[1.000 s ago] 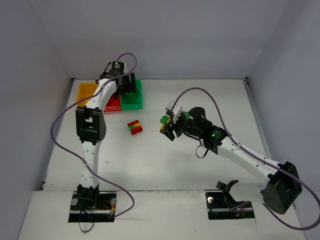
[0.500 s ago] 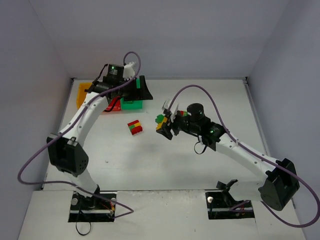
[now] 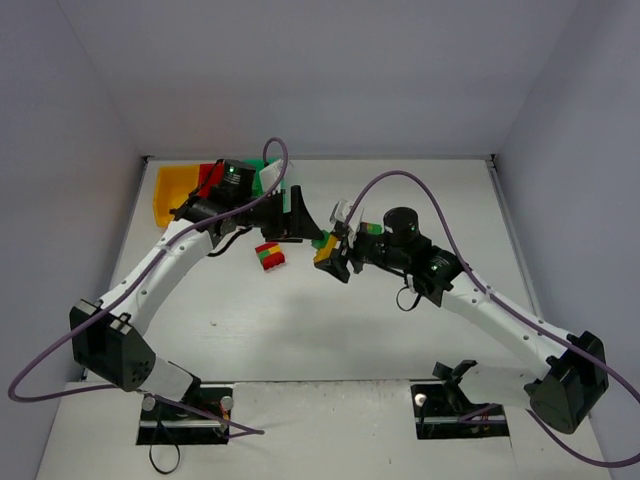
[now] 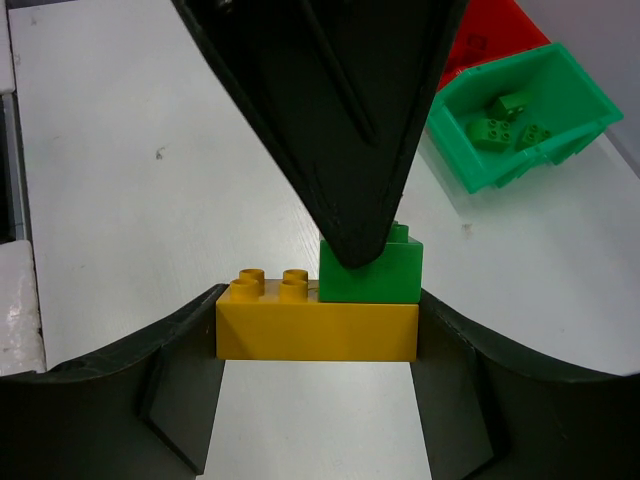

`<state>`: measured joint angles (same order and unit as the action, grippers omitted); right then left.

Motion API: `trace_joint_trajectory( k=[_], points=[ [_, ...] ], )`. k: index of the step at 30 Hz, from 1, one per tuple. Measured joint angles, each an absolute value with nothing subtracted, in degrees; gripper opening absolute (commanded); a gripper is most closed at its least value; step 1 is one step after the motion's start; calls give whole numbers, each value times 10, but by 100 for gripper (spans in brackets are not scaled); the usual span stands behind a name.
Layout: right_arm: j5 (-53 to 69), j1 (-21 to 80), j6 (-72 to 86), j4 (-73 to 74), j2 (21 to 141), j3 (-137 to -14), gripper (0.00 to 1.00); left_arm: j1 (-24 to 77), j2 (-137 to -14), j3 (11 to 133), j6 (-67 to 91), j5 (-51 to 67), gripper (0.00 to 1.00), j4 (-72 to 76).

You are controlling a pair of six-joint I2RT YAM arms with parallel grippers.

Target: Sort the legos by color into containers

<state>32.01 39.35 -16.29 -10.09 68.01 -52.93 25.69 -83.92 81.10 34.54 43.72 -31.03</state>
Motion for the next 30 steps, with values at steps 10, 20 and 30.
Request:
trace_joint_trajectory(
  k=[10,20,30],
  points=[
    [326,398,-154,-100,668,-529,0,282,-828,775,402,467,66,-243],
    [315,406,-150,-96,660,-529,0,282,-826,768,432,488,9,-215],
    [288,416,-150,-126,649,-493,1,266,-830,766,419,509,0,-231]
  ],
)
